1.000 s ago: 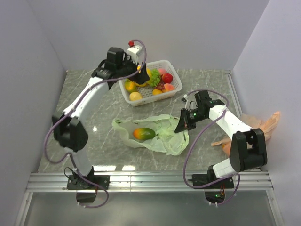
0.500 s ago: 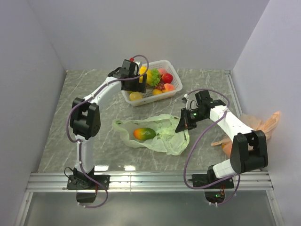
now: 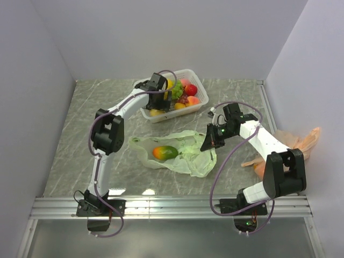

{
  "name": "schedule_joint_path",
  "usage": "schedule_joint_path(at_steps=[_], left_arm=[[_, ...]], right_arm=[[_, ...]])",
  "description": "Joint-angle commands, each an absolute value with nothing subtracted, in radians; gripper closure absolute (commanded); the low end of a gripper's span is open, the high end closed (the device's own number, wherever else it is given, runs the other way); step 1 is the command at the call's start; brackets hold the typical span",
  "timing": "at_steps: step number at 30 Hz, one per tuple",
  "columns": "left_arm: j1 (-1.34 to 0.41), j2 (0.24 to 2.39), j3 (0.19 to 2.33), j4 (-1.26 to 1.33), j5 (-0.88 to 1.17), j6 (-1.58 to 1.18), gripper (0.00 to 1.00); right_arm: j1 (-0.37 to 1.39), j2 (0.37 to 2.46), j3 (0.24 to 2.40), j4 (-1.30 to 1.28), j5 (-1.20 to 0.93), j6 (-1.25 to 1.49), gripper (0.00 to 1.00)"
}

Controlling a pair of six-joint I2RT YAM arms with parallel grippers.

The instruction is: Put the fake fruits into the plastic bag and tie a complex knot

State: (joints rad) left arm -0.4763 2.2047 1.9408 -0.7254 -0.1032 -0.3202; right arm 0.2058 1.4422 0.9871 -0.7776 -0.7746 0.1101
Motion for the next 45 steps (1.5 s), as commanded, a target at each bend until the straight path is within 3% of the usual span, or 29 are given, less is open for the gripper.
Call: schedule_joint_path(at_steps=[1,7,11,17,25,30,36,41,45], left_arm=[[-0.476,2.264,1.988,-0.789,-0.121,-0.350,0.01],[-0.468,2.306,2.019,-0.793,-0.114,-0.347,0.03],[-0.463,2.283,1.979,-0.749,-0.080,-0.339,0.12],[-0.462,2.111,1.792,-0.451,-0.031,-0.313,0.28],[-0.456,1.942,1.563,-0.043,-0.061,-0.371,0.34],[-0.472,2.000,1.579,-0.082,-0.223,-0.397,0.43],[-0.469,2.005,1.536,-0.020,-0.252,-0.403,0.42],[-0.466,1.887,1.476,0.064,-0.141,-0.368,0.38],[-0.460,1.708,1.463,0.057,0.061,-0.296,0.35]], right_arm=[[0.204,1.430,1.012,-0.758,-0.773,0.104,1.00],[0.202,1.428,1.009,-0.755,-0.773,0.106,1.00],[0.204,1.428,1.011,-0.755,-0.773,0.107,1.00],[0.206,1.427,1.012,-0.749,-0.779,0.118,1.00],[0.204,1.428,1.009,-0.738,-0.795,0.129,1.00],[0.204,1.425,1.014,-0.749,-0.796,0.123,1.00],[0.204,1.425,1.008,-0.746,-0.804,0.124,1.00],[0.206,1.411,1.017,-0.756,-0.788,0.120,1.00],[0.204,1.401,1.014,-0.752,-0.793,0.129,1.00]])
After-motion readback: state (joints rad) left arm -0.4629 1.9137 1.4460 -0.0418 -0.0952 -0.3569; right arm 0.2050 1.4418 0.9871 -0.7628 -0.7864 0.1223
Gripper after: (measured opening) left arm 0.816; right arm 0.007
